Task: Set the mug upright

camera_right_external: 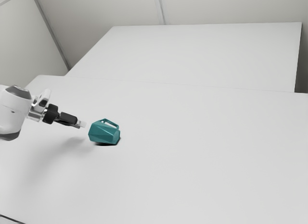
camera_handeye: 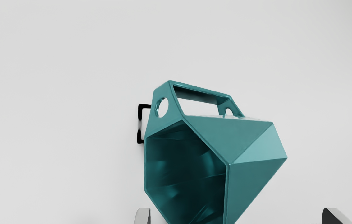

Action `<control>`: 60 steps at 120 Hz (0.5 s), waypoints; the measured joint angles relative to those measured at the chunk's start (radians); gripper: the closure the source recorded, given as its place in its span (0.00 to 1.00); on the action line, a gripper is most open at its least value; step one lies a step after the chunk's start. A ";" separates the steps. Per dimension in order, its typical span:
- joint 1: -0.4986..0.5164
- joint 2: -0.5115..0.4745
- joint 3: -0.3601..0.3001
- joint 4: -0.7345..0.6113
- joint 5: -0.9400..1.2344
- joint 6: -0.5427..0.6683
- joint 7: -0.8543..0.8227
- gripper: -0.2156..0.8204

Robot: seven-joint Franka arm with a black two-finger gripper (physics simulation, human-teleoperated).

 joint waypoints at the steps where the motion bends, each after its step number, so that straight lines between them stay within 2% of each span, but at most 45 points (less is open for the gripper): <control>1: 0.000 0.001 -0.001 0.001 -0.001 -0.001 0.001 0.21; 60: -0.001 0.051 -0.056 0.008 -0.059 -0.010 0.059 0.21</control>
